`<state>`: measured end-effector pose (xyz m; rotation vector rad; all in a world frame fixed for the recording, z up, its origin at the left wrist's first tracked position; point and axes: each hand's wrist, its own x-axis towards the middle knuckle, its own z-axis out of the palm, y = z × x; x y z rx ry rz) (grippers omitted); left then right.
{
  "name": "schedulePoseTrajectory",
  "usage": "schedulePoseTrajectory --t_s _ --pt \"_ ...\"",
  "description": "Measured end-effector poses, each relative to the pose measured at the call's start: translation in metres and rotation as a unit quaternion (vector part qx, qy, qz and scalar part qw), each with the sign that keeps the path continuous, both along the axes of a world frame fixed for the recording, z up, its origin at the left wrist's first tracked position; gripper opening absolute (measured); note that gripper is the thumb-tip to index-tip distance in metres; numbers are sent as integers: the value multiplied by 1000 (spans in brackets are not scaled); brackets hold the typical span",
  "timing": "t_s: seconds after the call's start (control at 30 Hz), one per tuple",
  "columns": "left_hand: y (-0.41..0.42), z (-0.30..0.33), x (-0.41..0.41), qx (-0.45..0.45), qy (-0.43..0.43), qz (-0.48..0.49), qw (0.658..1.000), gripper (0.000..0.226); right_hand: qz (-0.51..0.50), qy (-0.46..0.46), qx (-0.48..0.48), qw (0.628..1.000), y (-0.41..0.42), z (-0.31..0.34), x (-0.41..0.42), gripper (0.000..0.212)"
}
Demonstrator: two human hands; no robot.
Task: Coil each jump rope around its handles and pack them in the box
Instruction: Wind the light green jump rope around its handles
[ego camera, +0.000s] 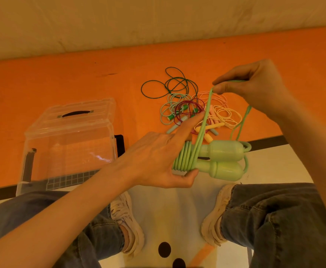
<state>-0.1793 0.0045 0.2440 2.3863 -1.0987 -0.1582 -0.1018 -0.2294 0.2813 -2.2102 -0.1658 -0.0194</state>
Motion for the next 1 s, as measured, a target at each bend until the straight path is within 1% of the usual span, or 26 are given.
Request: schedulePoseTrajectory --t_s 0.1,0.23,0.3,0.37,0.43,0.5,0.53,0.6,0.67,0.77,0.83,0.93,1.0 --pt "0 2 1 -58 -1 10 998 96 2 5 -1 1000 -1 -1 -1 16" --pt "0 -1 3 -90 -55 -42 993 70 7 15 7 1000 1 -4 -1 14" --pt "-1 -5 3 -112 -65 -52 990 63 19 23 9 1000 3 -4 -2 14" --pt "0 -6 4 -149 -49 -8 988 57 21 26 18 999 1 -4 -1 16" --pt "4 0 7 -206 -5 69 976 53 11 30 46 998 -2 -1 -2 21" --pt "6 4 10 -270 29 125 954 45 9 39 67 997 -3 1 -3 24" --pt "6 6 11 -304 40 142 941 41 10 45 62 997 -3 1 -3 23" --pt "4 8 13 -353 53 167 919 37 3 57 34 998 -2 0 -4 14" --pt "4 8 16 -369 53 192 908 37 -2 74 15 997 -3 1 -5 7" --pt "7 8 20 -408 110 236 875 31 2 100 -16 995 -5 3 -6 8" --pt "8 7 22 -420 124 267 858 29 6 121 -32 992 -5 3 -7 7" --pt "7 6 24 -425 123 307 843 40 23 151 -34 988 -5 4 -9 10" --pt "7 5 25 -420 120 327 838 42 34 171 -28 984 -4 7 -10 13"
